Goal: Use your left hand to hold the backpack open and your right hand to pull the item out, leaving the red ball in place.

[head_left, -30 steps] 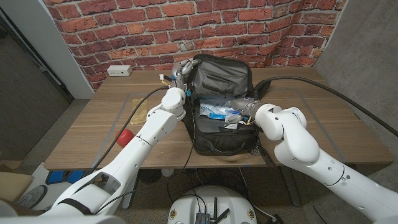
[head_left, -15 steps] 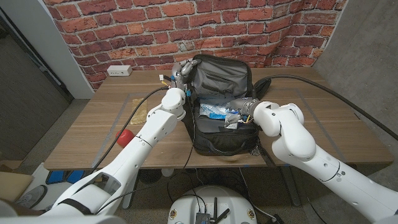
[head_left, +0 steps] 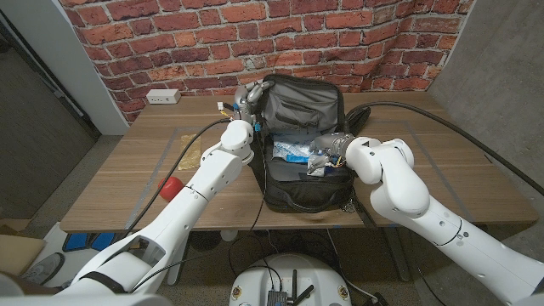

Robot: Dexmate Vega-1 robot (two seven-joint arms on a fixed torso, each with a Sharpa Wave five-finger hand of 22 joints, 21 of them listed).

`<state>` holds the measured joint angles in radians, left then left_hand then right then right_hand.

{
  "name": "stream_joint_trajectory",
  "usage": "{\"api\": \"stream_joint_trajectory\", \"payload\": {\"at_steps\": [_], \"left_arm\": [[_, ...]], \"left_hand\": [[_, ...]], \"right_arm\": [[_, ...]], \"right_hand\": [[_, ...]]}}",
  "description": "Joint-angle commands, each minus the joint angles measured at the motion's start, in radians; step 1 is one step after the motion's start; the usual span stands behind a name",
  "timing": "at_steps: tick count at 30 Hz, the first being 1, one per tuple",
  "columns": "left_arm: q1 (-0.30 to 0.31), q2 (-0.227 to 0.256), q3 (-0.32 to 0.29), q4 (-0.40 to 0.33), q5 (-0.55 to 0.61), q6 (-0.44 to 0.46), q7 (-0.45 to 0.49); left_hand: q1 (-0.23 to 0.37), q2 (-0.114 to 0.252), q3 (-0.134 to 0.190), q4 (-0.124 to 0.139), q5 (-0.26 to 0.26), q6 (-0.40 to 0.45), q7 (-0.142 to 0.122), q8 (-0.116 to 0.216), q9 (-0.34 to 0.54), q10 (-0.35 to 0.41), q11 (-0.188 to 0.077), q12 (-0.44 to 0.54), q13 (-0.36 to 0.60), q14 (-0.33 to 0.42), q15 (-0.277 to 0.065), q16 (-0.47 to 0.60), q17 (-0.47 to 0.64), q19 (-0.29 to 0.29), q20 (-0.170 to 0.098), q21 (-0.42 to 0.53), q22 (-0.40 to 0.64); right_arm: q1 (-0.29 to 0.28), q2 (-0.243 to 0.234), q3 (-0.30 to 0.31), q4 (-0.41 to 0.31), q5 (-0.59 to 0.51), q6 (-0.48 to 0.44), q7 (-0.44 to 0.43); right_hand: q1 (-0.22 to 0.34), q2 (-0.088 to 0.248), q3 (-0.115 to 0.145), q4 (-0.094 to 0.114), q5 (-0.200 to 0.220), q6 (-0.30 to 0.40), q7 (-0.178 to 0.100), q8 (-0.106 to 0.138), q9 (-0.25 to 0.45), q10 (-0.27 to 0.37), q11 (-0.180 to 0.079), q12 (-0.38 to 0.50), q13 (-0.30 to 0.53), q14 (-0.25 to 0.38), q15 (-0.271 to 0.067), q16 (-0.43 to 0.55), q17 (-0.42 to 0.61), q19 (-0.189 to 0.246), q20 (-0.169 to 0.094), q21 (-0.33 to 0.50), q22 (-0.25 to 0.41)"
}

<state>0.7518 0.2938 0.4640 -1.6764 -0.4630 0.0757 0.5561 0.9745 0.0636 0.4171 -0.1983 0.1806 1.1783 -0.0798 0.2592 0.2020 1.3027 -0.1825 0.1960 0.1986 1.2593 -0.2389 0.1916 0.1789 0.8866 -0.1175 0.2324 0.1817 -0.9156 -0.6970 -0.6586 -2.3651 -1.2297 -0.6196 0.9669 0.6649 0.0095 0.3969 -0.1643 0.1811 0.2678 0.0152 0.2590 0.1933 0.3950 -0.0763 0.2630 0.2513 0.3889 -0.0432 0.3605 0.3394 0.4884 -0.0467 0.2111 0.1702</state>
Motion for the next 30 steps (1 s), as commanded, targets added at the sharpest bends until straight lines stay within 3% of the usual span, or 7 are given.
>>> {"api": "stream_joint_trajectory", "payload": {"at_steps": [1,14,19,30], "left_arm": [[0.001,-0.002,0.001,-0.001,0.002,-0.005,-0.002],[0.002,-0.001,0.003,-0.007,0.004,0.001,0.000],[0.002,-0.001,0.004,-0.008,0.004,0.003,0.000],[0.006,-0.003,0.006,-0.016,0.006,0.014,0.010]], "left_hand": [[0.000,0.009,0.034,0.026,0.005,0.012,0.005,0.007,0.005,0.009,-0.003,0.005,0.001,0.011,0.000,0.001,0.003,0.013,-0.086,-0.004,0.003],[0.001,0.008,0.035,0.026,0.006,0.010,0.004,0.006,0.006,0.009,-0.006,0.005,0.001,0.012,0.000,0.001,0.003,0.013,-0.086,-0.005,0.003],[0.001,0.008,0.035,0.026,0.006,0.011,0.005,0.006,0.006,0.009,-0.009,0.005,0.001,0.011,0.000,0.001,0.003,0.013,-0.086,-0.005,0.003],[0.000,0.008,0.036,0.026,0.006,0.011,0.005,0.006,0.006,0.008,-0.003,0.004,0.001,0.010,0.000,0.001,0.003,0.013,-0.085,-0.006,0.003]], "right_arm": [[-0.014,0.006,0.013,0.002,-0.008,0.011,-0.002],[-0.024,0.009,0.020,0.009,-0.008,0.024,-0.029],[-0.038,0.003,0.026,0.007,-0.002,0.032,-0.064],[-0.067,-0.008,0.038,-0.003,0.000,0.036,-0.118]], "right_hand": [[0.018,0.004,-0.007,-0.001,0.000,0.031,-0.003,0.015,0.007,0.036,-0.003,0.017,0.015,0.034,-0.106,0.028,0.021,0.022,-0.025,0.009,0.005],[0.052,0.006,-0.023,-0.004,0.000,0.101,-0.024,0.048,0.011,0.122,-0.030,0.057,0.059,0.100,-0.131,0.104,0.086,0.062,-0.036,0.016,0.009],[0.085,0.005,-0.037,-0.005,-0.002,0.143,-0.038,0.068,0.015,0.202,-0.046,0.112,0.103,0.142,-0.152,0.157,0.141,0.084,-0.038,0.021,0.012],[0.143,0.005,-0.049,-0.008,-0.002,0.210,-0.054,0.089,0.018,0.273,-0.077,0.187,0.163,0.184,-0.161,0.212,0.204,0.117,-0.050,0.033,0.016]]}}
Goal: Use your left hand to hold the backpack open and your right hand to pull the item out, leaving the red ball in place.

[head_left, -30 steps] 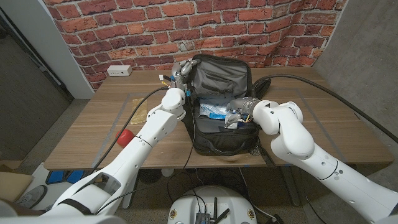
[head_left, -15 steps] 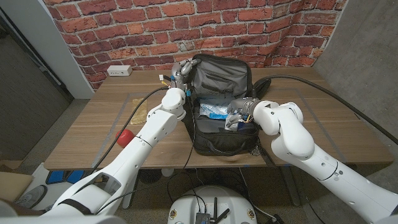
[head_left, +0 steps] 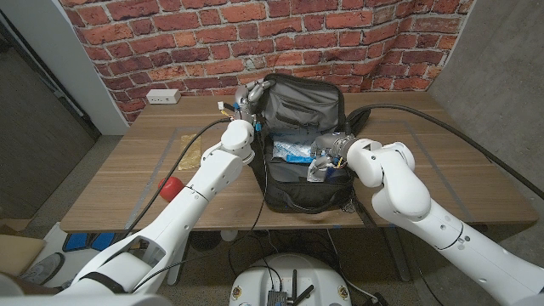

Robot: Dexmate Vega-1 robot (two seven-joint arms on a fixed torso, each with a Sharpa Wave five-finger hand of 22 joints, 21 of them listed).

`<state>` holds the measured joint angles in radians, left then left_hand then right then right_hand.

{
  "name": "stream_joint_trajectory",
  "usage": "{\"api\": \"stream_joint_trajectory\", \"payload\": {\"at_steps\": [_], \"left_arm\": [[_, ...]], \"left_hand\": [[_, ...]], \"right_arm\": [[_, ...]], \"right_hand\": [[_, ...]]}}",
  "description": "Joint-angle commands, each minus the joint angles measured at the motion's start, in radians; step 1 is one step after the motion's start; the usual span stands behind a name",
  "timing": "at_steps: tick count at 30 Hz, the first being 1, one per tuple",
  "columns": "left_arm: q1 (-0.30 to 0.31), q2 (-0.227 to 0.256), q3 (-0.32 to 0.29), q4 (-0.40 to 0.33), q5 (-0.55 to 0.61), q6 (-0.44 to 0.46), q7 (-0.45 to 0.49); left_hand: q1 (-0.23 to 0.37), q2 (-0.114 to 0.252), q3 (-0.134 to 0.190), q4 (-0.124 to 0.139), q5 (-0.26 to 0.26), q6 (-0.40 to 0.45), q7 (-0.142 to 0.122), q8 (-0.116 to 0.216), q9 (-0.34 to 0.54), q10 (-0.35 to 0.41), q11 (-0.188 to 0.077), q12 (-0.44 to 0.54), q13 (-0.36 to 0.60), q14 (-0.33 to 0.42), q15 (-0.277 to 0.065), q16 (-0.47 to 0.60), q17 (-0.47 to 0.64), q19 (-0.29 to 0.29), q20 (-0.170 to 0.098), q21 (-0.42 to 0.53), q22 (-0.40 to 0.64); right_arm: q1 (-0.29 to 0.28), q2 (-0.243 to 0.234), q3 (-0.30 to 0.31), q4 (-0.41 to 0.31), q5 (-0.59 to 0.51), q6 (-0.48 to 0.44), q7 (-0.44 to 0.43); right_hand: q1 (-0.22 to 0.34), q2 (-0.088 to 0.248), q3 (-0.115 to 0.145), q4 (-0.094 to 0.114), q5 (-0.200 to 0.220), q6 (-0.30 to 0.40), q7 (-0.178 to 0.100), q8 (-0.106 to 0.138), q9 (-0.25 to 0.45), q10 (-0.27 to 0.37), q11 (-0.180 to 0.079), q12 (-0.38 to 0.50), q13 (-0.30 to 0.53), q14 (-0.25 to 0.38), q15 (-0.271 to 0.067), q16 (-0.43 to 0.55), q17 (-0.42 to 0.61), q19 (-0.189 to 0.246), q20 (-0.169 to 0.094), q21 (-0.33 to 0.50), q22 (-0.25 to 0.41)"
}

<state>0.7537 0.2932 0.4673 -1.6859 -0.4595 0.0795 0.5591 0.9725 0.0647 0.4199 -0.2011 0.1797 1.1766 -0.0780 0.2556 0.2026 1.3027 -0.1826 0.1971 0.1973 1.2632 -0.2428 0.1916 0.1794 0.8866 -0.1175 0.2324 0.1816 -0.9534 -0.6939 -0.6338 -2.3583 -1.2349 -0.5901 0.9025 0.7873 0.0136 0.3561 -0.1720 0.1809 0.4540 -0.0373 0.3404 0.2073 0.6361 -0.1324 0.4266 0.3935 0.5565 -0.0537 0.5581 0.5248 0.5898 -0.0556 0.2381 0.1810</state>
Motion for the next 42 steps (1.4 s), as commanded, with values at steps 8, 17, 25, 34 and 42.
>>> {"api": "stream_joint_trajectory", "payload": {"at_steps": [8,17,25,34,42], "left_arm": [[0.006,-0.004,0.003,-0.005,0.005,0.002,0.009],[0.006,-0.005,0.002,-0.002,0.007,-0.001,0.009],[-0.002,-0.008,0.001,0.009,0.008,-0.004,0.007],[-0.007,-0.010,-0.001,0.024,0.002,-0.012,-0.003],[-0.009,-0.009,-0.003,0.028,0.002,-0.015,-0.003]], "left_hand": [[0.001,0.007,0.034,0.029,0.007,0.012,0.002,0.009,0.005,0.007,-0.005,0.003,0.002,0.007,0.004,0.001,0.003,0.013,-0.085,-0.006,0.003],[0.001,0.007,0.034,0.029,0.006,0.012,0.002,0.010,0.005,0.006,-0.003,0.002,0.002,0.006,0.004,0.000,0.002,0.013,-0.086,-0.007,0.003],[0.001,0.007,0.035,0.029,0.006,0.012,0.004,0.010,0.005,0.009,-0.005,0.004,0.002,0.006,0.004,0.000,0.003,0.013,-0.085,-0.007,0.003],[0.000,0.007,0.035,0.029,0.006,0.012,0.005,0.010,0.005,0.006,0.000,0.003,0.002,0.005,0.004,0.000,0.003,0.013,-0.085,-0.008,0.003],[0.000,0.007,0.036,0.029,0.006,0.012,0.005,0.010,0.005,0.008,-0.007,0.004,0.002,0.006,0.004,0.001,0.003,0.014,-0.085,-0.008,0.003]], "right_arm": [[-0.048,-0.015,0.021,-0.013,0.005,0.015,-0.106],[-0.063,-0.016,0.031,-0.015,0.013,0.023,-0.162],[-0.071,-0.017,0.039,-0.021,0.016,0.028,-0.201],[-0.062,-0.011,0.036,-0.020,0.011,0.028,-0.196],[-0.033,0.003,0.026,-0.017,0.003,0.020,-0.120]], "right_hand": [[0.047,0.022,0.001,0.003,0.002,0.075,-0.017,0.024,0.006,0.073,-0.028,0.066,0.054,0.050,-0.158,0.026,0.033,0.037,-0.072,0.014,0.006],[0.069,0.045,0.013,0.005,0.005,0.115,-0.030,0.038,0.006,0.108,-0.035,0.099,0.080,0.094,-0.163,0.032,0.039,0.060,-0.091,0.025,0.007],[0.085,0.052,0.020,0.002,0.007,0.140,-0.038,0.048,0.005,0.138,-0.036,0.123,0.099,0.118,-0.164,0.030,0.041,0.074,-0.101,0.031,0.008],[0.099,0.053,0.025,0.000,0.009,0.152,-0.044,0.052,0.005,0.144,-0.040,0.135,0.115,0.131,-0.166,0.023,0.041,0.080,-0.107,0.035,0.009],[0.072,-0.001,-0.001,0.012,0.000,0.048,-0.011,0.006,0.005,-0.001,-0.021,0.082,0.138,0.041,-0.150,-0.054,0.026,0.033,-0.080,0.019,0.008]]}}
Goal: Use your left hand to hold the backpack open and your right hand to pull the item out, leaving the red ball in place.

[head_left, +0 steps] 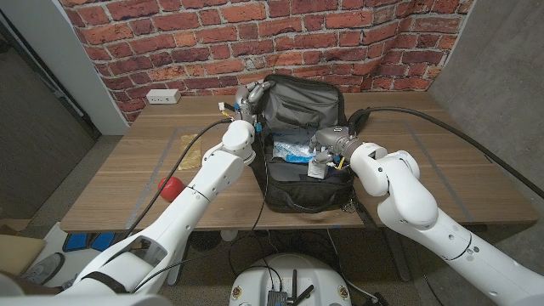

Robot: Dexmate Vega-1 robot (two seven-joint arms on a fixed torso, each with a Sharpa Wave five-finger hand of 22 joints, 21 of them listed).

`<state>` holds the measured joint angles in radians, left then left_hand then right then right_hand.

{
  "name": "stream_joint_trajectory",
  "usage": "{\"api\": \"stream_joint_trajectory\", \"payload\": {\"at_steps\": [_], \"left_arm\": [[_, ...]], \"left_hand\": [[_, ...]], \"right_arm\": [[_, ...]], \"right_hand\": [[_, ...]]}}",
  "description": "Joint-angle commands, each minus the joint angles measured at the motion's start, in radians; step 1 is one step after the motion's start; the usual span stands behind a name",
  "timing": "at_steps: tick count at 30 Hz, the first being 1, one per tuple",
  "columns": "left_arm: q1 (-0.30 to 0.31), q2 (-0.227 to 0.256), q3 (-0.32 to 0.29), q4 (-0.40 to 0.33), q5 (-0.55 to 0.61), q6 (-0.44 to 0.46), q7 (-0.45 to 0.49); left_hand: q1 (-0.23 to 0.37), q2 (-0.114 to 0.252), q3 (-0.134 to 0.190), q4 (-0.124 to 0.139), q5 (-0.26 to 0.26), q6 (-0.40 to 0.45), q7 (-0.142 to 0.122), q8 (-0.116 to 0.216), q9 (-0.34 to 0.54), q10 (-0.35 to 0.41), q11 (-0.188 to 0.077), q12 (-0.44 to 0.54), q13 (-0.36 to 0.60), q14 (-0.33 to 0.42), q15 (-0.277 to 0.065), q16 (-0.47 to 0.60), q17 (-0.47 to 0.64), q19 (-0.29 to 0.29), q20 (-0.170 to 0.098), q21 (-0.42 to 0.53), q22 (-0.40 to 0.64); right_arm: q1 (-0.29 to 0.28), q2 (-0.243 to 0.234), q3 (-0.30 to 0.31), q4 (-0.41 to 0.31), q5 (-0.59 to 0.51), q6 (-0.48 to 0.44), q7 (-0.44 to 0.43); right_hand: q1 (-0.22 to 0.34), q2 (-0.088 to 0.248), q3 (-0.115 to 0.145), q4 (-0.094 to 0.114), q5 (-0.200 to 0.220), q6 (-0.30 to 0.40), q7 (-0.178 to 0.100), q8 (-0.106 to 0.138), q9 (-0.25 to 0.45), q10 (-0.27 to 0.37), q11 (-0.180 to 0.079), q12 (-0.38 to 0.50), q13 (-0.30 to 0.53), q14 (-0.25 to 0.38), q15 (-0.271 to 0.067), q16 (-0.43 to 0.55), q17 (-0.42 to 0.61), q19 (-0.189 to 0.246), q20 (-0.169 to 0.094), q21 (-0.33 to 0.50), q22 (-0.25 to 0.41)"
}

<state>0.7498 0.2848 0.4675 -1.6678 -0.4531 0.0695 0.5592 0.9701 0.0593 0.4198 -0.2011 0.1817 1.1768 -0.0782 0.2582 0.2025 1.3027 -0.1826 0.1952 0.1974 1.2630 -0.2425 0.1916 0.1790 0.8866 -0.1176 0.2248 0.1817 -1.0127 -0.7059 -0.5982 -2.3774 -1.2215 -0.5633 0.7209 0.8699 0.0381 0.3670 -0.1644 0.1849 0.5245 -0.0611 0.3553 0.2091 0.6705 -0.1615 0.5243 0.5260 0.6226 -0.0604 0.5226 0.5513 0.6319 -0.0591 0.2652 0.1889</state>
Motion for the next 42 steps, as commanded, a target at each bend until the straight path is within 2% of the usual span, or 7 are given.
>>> {"api": "stream_joint_trajectory", "payload": {"at_steps": [1,12,14,15,26,42], "left_arm": [[-0.005,-0.001,-0.004,0.010,-0.004,-0.003,-0.002],[-0.007,-0.002,-0.004,0.016,-0.006,-0.008,-0.005],[-0.009,-0.003,-0.003,0.018,-0.006,-0.007,-0.005],[-0.010,-0.003,-0.003,0.019,-0.006,-0.007,-0.005],[-0.017,-0.006,-0.001,0.025,-0.005,-0.007,-0.005],[-0.020,-0.008,0.000,0.028,-0.005,-0.003,-0.004]], "left_hand": [[0.002,0.012,0.036,0.029,0.004,0.013,0.004,0.008,0.006,0.007,-0.008,0.005,0.002,0.007,0.003,0.001,0.003,0.014,-0.085,0.000,0.003],[0.002,0.012,0.037,0.029,0.004,0.011,0.004,0.007,0.006,0.011,-0.004,0.007,0.002,0.006,0.003,0.000,0.003,0.013,-0.085,-0.001,0.003],[0.002,0.012,0.037,0.029,0.004,0.012,0.004,0.007,0.006,0.010,-0.003,0.006,0.002,0.006,0.003,0.000,0.003,0.014,-0.085,-0.001,0.003],[0.002,0.012,0.037,0.028,0.004,0.012,0.003,0.007,0.006,0.007,-0.002,0.005,0.002,0.006,0.003,0.000,0.003,0.014,-0.085,-0.001,0.003],[0.002,0.011,0.038,0.028,0.004,0.011,0.003,0.007,0.006,0.009,-0.004,0.006,0.002,0.005,0.004,0.000,0.003,0.014,-0.085,-0.001,0.003],[0.002,0.012,0.039,0.029,0.004,0.011,0.004,0.007,0.006,0.009,-0.004,0.006,0.003,0.006,0.004,0.000,0.003,0.015,-0.085,-0.002,0.003]], "right_arm": [[0.029,0.016,-0.012,0.002,-0.016,-0.007,0.067],[0.038,0.031,-0.016,-0.002,-0.048,-0.011,0.115],[0.043,0.037,-0.017,-0.004,-0.052,-0.013,0.135],[0.044,0.039,-0.017,-0.004,-0.052,-0.014,0.143],[0.082,0.061,-0.020,0.008,-0.055,-0.025,0.258],[0.129,0.081,-0.034,0.030,-0.071,-0.042,0.377]], "right_hand": [[-0.017,-0.029,-0.015,0.007,-0.004,-0.029,0.015,-0.011,0.003,-0.049,0.011,-0.024,0.004,-0.032,-0.142,-0.023,-0.001,-0.014,-0.074,-0.010,0.000],[-0.049,-0.049,-0.033,0.016,-0.007,-0.067,0.029,-0.027,0.003,-0.085,0.025,-0.055,-0.009,-0.074,-0.138,-0.052,-0.008,-0.019,-0.057,-0.013,-0.001],[-0.054,-0.052,-0.038,0.017,-0.007,-0.078,0.031,-0.032,0.003,-0.100,0.029,-0.068,-0.014,-0.090,-0.136,-0.059,-0.011,-0.021,-0.056,-0.015,-0.002],[-0.058,-0.053,-0.042,0.017,-0.006,-0.087,0.034,-0.035,0.002,-0.132,0.033,-0.089,-0.020,-0.106,-0.134,-0.066,-0.013,-0.023,-0.053,-0.016,-0.002],[-0.075,-0.075,-0.065,0.014,-0.007,-0.188,0.072,-0.079,-0.001,-0.218,0.073,-0.164,-0.045,-0.198,-0.087,-0.111,-0.035,-0.044,-0.014,-0.028,-0.003],[-0.082,-0.085,-0.079,0.012,-0.003,-0.278,0.101,-0.121,-0.004,-0.301,0.095,-0.234,-0.069,-0.295,-0.031,-0.165,-0.063,-0.077,0.035,-0.046,-0.006]]}}
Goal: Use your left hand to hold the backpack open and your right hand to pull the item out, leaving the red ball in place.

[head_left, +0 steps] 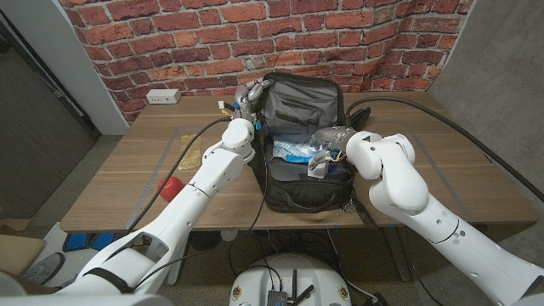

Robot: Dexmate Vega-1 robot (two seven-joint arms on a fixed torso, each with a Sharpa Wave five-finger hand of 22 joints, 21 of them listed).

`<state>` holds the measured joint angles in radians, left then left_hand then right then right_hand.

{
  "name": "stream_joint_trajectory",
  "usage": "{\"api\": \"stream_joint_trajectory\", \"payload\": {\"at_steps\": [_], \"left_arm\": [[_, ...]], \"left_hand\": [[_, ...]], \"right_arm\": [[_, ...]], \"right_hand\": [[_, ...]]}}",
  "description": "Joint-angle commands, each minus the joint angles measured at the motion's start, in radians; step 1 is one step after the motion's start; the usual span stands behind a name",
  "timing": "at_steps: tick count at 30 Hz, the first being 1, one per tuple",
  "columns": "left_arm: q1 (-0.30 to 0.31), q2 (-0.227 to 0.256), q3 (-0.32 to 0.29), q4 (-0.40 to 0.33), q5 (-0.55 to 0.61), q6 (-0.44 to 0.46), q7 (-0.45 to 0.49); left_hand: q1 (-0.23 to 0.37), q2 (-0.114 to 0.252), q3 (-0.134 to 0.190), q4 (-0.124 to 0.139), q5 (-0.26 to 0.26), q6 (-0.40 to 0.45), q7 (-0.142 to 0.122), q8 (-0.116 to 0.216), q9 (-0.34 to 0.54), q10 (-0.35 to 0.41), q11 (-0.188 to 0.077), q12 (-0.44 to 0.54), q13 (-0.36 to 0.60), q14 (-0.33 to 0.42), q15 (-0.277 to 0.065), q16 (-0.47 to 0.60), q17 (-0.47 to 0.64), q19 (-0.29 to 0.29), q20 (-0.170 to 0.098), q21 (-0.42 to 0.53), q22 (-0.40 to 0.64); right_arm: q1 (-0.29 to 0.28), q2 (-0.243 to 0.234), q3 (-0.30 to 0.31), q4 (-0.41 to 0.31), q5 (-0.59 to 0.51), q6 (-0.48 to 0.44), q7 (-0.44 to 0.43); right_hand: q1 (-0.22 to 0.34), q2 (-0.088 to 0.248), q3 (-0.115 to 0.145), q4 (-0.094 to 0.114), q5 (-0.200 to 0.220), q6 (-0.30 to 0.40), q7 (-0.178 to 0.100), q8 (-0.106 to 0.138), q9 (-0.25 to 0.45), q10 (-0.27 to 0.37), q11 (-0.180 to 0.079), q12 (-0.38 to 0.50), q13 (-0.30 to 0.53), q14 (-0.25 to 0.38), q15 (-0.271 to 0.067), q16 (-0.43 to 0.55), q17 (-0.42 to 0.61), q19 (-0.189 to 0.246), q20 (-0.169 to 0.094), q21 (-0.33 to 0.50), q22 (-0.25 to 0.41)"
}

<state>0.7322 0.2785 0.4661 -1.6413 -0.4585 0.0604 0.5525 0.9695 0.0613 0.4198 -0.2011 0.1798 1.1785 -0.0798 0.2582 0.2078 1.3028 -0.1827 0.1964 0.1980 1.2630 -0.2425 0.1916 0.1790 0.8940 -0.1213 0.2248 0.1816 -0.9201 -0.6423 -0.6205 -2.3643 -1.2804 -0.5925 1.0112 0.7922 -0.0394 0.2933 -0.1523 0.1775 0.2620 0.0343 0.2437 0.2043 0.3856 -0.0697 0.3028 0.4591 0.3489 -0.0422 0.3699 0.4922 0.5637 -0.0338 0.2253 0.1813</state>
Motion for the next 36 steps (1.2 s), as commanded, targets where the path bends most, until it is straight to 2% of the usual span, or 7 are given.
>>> {"api": "stream_joint_trajectory", "payload": {"at_steps": [1,7,14,27,30,36], "left_arm": [[-0.002,-0.002,0.001,0.004,-0.001,0.001,0.000],[-0.002,-0.001,0.001,0.001,0.000,0.008,0.004],[0.000,0.000,0.000,-0.003,0.000,0.009,0.008],[0.006,0.001,-0.001,-0.011,0.000,0.014,0.013],[0.008,0.001,-0.001,-0.010,0.000,0.007,0.011],[0.010,0.002,0.000,-0.015,0.001,0.009,0.013]], "left_hand": [[0.002,0.010,0.039,0.029,0.006,0.009,0.006,0.007,0.001,0.008,-0.004,0.004,0.002,0.006,0.003,0.001,0.003,0.007,-0.082,-0.002,0.003],[0.002,0.010,0.039,0.029,0.006,0.009,0.005,0.007,0.001,0.010,-0.005,0.005,0.002,0.008,0.003,0.001,0.003,0.007,-0.081,-0.002,0.003],[0.002,0.009,0.039,0.029,0.006,0.009,0.006,0.007,0.001,0.008,-0.006,0.004,0.002,0.007,0.003,0.001,0.003,0.008,-0.081,-0.002,0.003],[0.002,0.009,0.040,0.028,0.006,0.009,0.006,0.007,0.001,0.006,-0.007,0.004,0.002,0.007,0.003,0.001,0.004,0.007,-0.081,-0.003,0.003],[0.002,0.009,0.040,0.028,0.006,0.010,0.007,0.008,0.001,0.006,-0.006,0.004,0.002,0.007,0.003,0.001,0.004,0.007,-0.081,-0.003,0.003],[0.003,0.008,0.041,0.028,0.006,0.009,0.006,0.007,0.001,0.008,-0.005,0.004,0.002,0.005,0.003,0.000,0.003,0.008,-0.081,-0.003,0.003]], "right_arm": [[0.040,0.019,-0.013,0.019,-0.014,-0.014,0.097],[0.061,0.030,-0.024,0.031,-0.033,-0.023,0.158],[0.079,0.038,-0.029,0.043,-0.046,-0.025,0.215],[0.113,0.062,-0.041,0.072,-0.082,-0.025,0.323],[0.114,0.066,-0.042,0.078,-0.088,-0.024,0.333],[0.112,0.068,-0.038,0.088,-0.085,-0.021,0.337]], "right_hand": [[-0.004,-0.008,-0.006,0.000,0.004,-0.022,0.004,-0.012,0.000,-0.019,0.008,-0.016,-0.003,-0.026,-0.045,-0.016,-0.007,-0.012,0.010,-0.008,0.001],[-0.002,-0.010,-0.009,-0.001,0.006,-0.055,0.009,-0.029,-0.002,-0.049,0.015,-0.044,-0.016,-0.077,-0.015,-0.049,-0.027,-0.037,0.020,-0.019,0.000],[-0.008,-0.009,-0.012,0.002,0.007,-0.096,0.015,-0.045,-0.005,-0.082,0.027,-0.069,-0.030,-0.110,0.004,-0.075,-0.046,-0.071,0.031,-0.030,-0.002],[-0.032,0.000,-0.019,0.015,0.006,-0.135,0.031,-0.055,-0.006,-0.113,0.045,-0.090,-0.043,-0.140,0.026,-0.098,-0.061,-0.107,0.043,-0.037,-0.002],[-0.041,0.001,-0.022,0.018,0.005,-0.148,0.036,-0.057,-0.007,-0.124,0.051,-0.095,-0.047,-0.150,0.037,-0.104,-0.065,-0.117,0.046,-0.038,-0.002],[-0.049,0.004,-0.024,0.021,0.005,-0.152,0.042,-0.056,-0.007,-0.126,0.055,-0.096,-0.050,-0.149,0.038,-0.106,-0.067,-0.122,0.048,-0.037,-0.002]]}}
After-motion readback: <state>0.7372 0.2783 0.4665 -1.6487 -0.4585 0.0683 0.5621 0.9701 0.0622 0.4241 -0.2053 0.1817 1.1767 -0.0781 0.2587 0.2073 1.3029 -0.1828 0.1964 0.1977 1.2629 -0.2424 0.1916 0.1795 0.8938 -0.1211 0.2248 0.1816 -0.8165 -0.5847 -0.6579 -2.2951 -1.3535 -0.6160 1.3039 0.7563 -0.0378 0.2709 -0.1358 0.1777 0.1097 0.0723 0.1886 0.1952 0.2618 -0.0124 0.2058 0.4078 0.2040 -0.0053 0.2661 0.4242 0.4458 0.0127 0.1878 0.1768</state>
